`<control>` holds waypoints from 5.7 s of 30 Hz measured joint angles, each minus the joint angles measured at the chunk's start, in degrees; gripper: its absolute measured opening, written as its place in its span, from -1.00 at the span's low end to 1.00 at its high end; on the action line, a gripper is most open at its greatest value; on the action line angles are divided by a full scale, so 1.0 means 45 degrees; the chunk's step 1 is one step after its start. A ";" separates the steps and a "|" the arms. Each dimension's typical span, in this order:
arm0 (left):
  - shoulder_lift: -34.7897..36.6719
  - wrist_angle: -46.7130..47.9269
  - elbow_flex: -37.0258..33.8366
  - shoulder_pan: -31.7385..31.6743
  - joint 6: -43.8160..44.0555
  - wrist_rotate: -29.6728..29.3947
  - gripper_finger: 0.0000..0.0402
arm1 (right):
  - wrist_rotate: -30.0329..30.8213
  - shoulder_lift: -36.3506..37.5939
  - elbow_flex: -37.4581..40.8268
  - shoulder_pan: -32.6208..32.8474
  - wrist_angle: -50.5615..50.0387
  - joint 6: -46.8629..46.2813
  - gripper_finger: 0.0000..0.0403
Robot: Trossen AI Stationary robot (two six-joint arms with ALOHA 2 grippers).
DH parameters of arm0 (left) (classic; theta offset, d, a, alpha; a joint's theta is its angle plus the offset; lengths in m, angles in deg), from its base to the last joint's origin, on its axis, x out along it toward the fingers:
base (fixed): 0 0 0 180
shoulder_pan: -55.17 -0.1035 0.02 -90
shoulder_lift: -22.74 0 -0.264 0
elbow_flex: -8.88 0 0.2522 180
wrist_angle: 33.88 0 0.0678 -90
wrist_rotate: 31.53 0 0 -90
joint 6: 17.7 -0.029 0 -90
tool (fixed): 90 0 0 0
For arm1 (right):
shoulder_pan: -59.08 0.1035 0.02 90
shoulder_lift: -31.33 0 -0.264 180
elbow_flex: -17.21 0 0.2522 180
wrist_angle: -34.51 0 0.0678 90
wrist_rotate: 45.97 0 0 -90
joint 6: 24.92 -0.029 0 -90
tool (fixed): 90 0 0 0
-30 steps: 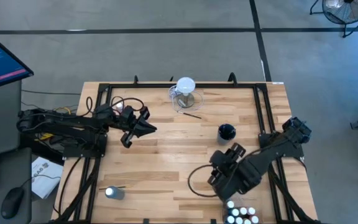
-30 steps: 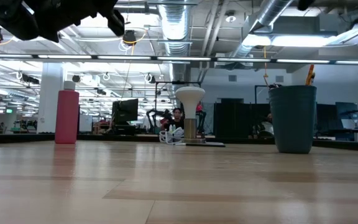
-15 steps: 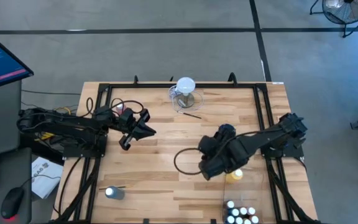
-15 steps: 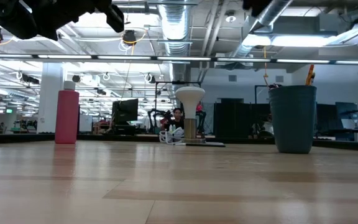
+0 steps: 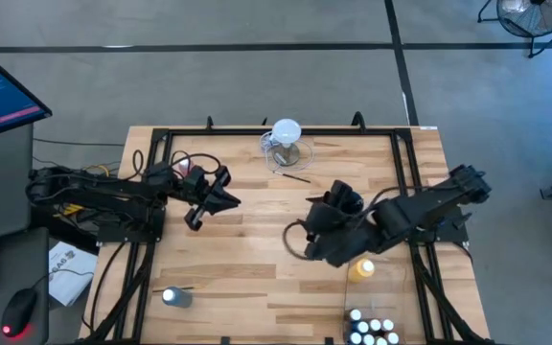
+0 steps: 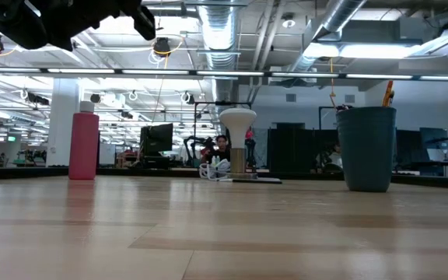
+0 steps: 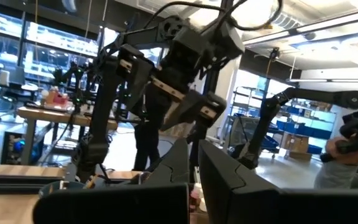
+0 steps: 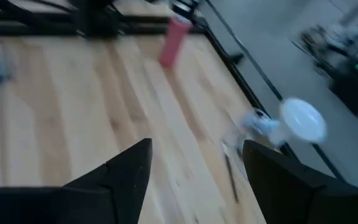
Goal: Pick & Place Paint Supplies
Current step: Put the black silver paintbrush into the blue cup
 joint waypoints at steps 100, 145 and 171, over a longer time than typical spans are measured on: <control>-1.0647 1.1372 0.8320 -0.4872 -0.8339 -0.1865 -0.62 | -0.6150 0.4015 0.9862 -0.4725 1.1984 0.5599 0.21; -1.1748 1.1356 0.9277 -0.3609 -1.0345 -0.4307 -0.62 | -0.6184 0.4010 0.9857 -0.4862 1.1460 0.5365 0.21; -1.1880 1.1445 0.9350 -0.4167 -1.0173 -0.3880 -0.62 | -0.6164 0.4010 0.9857 -0.4949 1.1489 0.5365 0.21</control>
